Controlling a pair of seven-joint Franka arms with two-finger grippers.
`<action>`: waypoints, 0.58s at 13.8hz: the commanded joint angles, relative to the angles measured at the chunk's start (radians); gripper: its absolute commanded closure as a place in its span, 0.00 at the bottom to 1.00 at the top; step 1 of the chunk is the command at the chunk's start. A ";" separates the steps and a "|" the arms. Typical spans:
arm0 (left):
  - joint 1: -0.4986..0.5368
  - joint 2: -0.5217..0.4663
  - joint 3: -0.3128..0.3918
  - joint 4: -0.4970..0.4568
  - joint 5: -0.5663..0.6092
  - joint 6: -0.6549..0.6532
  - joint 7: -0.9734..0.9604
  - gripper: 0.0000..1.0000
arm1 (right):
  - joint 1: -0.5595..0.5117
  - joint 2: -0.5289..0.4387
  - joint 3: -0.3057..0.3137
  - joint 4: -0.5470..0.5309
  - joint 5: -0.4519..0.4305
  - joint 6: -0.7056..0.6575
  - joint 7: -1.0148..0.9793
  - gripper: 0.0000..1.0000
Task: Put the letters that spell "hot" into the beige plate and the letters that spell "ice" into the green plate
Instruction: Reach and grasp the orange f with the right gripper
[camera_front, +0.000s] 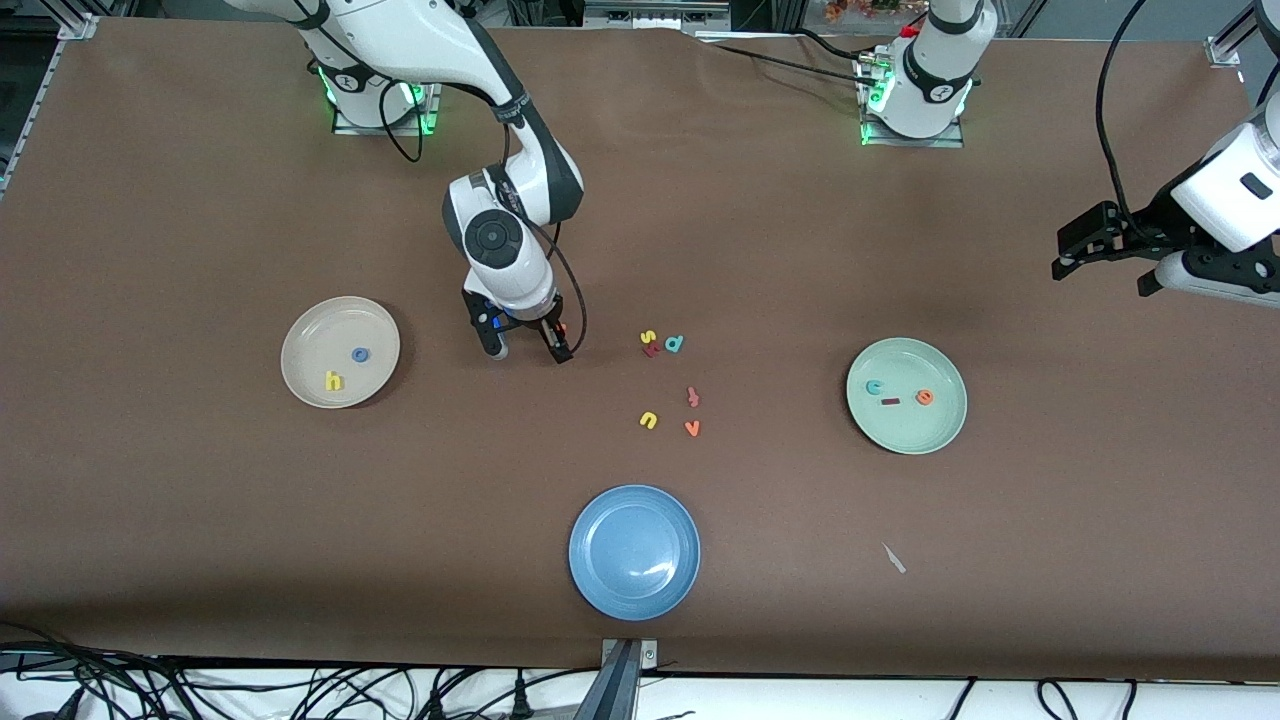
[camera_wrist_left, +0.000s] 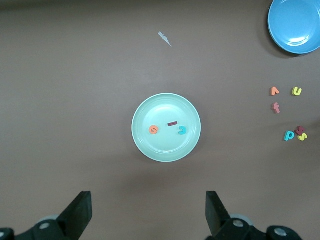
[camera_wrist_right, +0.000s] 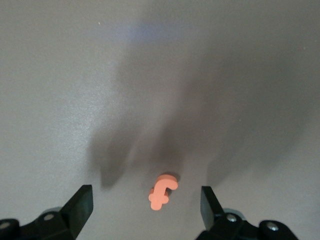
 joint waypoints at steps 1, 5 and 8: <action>-0.003 -0.019 -0.003 -0.015 0.029 0.003 0.010 0.00 | 0.020 0.033 -0.002 0.023 0.016 0.024 0.022 0.08; -0.009 -0.014 -0.003 -0.001 0.029 0.003 0.010 0.00 | 0.023 0.035 -0.002 0.015 0.016 0.030 0.007 0.20; -0.009 -0.016 -0.003 -0.001 0.029 -0.010 0.006 0.00 | 0.023 0.035 -0.002 0.015 0.016 0.030 -0.003 0.32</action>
